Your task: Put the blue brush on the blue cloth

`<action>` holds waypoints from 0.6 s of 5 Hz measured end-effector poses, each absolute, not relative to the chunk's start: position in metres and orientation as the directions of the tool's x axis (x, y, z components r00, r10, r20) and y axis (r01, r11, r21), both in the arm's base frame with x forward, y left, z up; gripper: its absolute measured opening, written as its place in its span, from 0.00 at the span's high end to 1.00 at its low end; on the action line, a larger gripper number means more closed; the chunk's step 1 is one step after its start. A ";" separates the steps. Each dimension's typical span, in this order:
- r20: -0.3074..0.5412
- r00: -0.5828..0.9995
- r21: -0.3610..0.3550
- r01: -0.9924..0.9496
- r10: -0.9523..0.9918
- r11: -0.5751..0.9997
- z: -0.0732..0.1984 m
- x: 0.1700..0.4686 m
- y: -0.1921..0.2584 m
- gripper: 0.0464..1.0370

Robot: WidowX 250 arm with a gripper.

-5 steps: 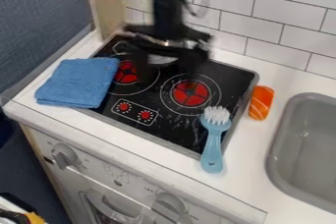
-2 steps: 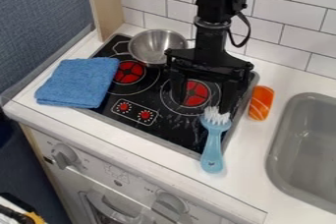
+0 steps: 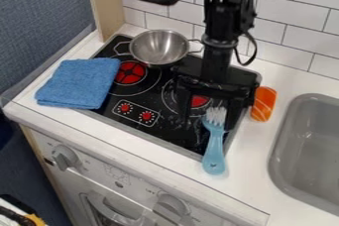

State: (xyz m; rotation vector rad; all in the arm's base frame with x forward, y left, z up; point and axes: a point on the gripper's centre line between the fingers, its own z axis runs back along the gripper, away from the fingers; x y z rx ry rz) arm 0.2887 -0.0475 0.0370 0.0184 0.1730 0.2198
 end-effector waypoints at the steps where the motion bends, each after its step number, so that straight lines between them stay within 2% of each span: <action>1: -0.166 0.964 0.036 -0.203 0.207 0.978 0.032 0.285 -0.052 0.04; 3: -0.163 0.968 0.037 -0.185 0.189 0.982 0.022 0.282 -0.064 0.04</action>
